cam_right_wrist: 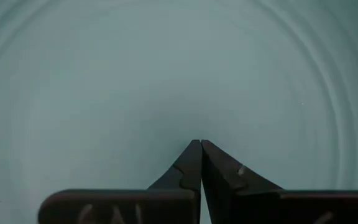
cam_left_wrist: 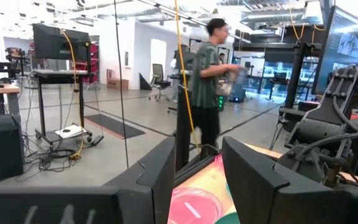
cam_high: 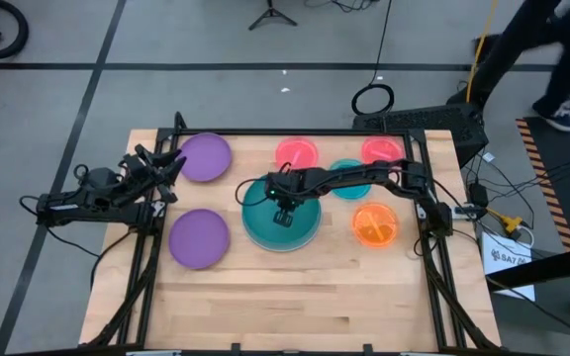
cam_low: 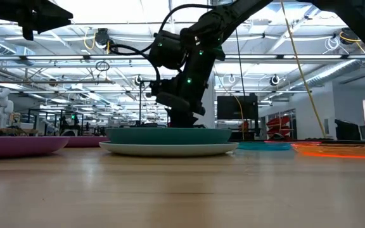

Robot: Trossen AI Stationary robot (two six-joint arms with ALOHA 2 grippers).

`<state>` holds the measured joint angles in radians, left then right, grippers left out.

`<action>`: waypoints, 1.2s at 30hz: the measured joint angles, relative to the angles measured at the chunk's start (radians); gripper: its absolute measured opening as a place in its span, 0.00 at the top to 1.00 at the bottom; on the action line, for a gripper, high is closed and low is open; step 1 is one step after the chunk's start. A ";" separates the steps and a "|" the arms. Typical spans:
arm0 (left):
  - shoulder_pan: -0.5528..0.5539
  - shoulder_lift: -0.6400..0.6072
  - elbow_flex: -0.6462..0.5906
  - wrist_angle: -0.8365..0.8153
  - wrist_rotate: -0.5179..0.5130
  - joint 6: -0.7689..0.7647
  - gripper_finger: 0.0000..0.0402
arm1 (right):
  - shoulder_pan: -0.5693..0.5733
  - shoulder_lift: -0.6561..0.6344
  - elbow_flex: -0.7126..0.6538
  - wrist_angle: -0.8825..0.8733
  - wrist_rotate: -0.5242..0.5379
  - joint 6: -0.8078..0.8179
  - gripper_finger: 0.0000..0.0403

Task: Stack plastic plates
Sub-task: Stack the green plate on the light blue plate, then stack the top violet plate on the green plate

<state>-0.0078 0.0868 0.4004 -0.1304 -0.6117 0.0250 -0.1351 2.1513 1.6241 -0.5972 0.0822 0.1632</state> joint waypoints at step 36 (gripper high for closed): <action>0.000 0.098 0.000 0.021 0.117 -0.136 0.66 | 0.053 -0.412 -0.288 0.146 0.074 -0.199 1.00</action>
<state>-0.0078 0.1849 0.4004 -0.1090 -0.4949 -0.1109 -0.0820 1.7392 1.3359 -0.4515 0.1564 -0.0355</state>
